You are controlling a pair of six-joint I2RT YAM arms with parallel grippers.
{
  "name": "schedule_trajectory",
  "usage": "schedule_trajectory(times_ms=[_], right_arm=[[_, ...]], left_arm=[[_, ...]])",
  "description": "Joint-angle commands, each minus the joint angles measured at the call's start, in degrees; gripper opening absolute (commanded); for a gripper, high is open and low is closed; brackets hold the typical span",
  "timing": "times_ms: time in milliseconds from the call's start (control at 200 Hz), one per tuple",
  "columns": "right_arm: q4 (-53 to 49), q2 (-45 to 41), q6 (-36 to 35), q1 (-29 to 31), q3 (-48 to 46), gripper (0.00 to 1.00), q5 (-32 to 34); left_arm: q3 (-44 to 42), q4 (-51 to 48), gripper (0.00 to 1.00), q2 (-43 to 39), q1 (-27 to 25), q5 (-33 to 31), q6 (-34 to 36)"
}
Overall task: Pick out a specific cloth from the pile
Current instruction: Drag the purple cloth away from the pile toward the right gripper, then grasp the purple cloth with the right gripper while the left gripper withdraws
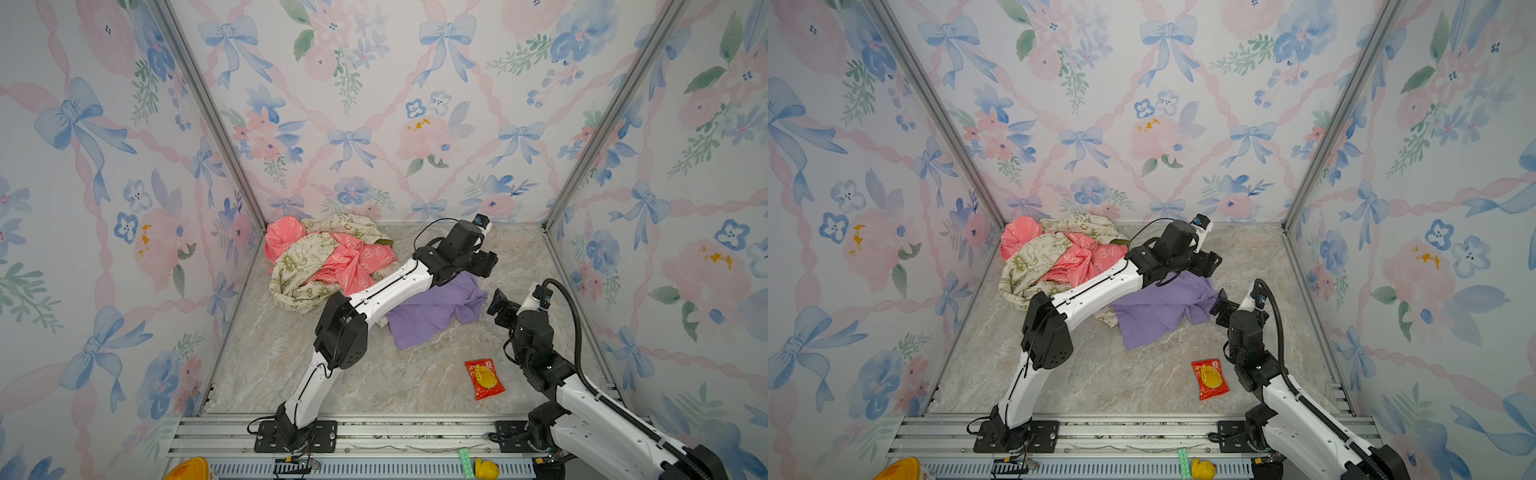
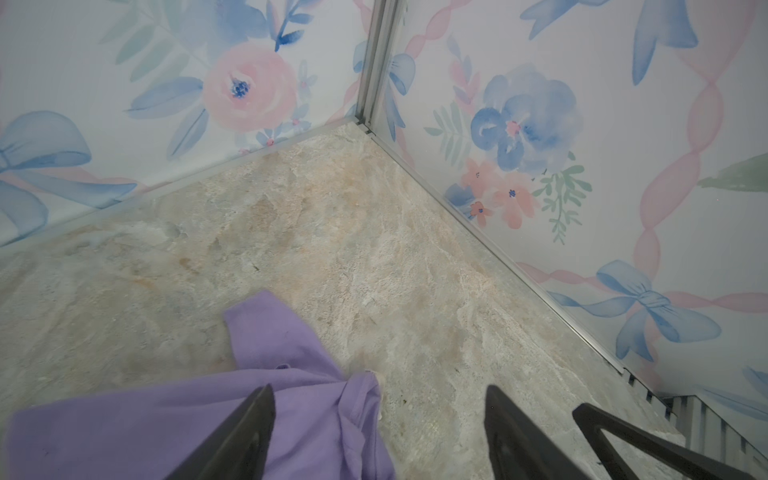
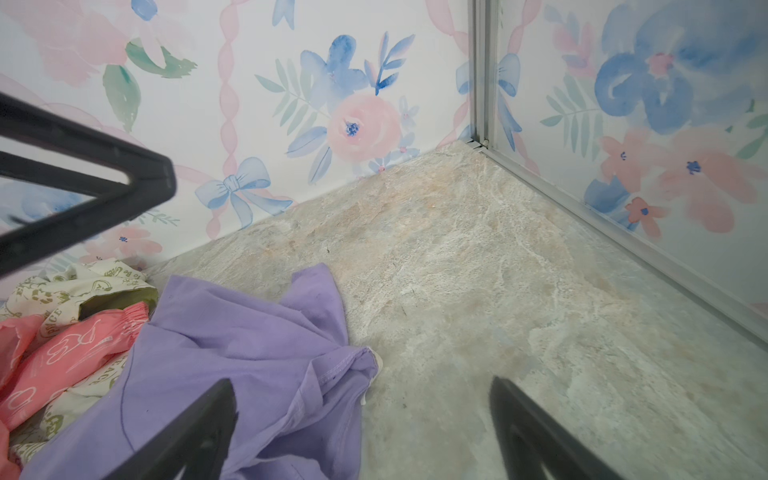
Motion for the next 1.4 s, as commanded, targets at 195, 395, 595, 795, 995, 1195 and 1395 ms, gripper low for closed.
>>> schedule_trajectory(times_ms=[195,395,595,795,995,1195,1395], right_arm=[[0.73,2.12,-2.71,-0.40,0.83,0.97,-6.72],[2.50,9.19,-4.94,0.81,3.76,0.97,-13.37],[0.86,19.41,-14.67,8.51,11.94,0.97,-13.28],[-5.52,29.68,-15.97,13.13,22.56,0.97,-13.81],[-11.59,39.54,-16.56,15.77,33.87,0.97,-12.67],[-15.70,48.20,-15.12,16.49,43.94,0.97,-11.14],[-23.25,55.75,-13.04,16.44,53.39,0.97,-9.31]], left_arm=[[-27.52,0.92,0.83,-27.81,0.78,-16.80,4.84],[-51.50,4.87,0.96,-50.44,1.04,-23.23,4.99],[-67.58,8.37,0.98,-72.21,2.83,-24.99,7.12],[-77.71,8.24,0.98,-86.98,3.33,-23.40,9.39],[-84.15,8.15,0.98,-95.60,3.33,-23.66,11.41],[-85.12,7.98,0.98,-98.99,3.33,-24.90,11.80],[-85.80,4.19,0.98,-102.55,3.25,-27.76,7.23]])
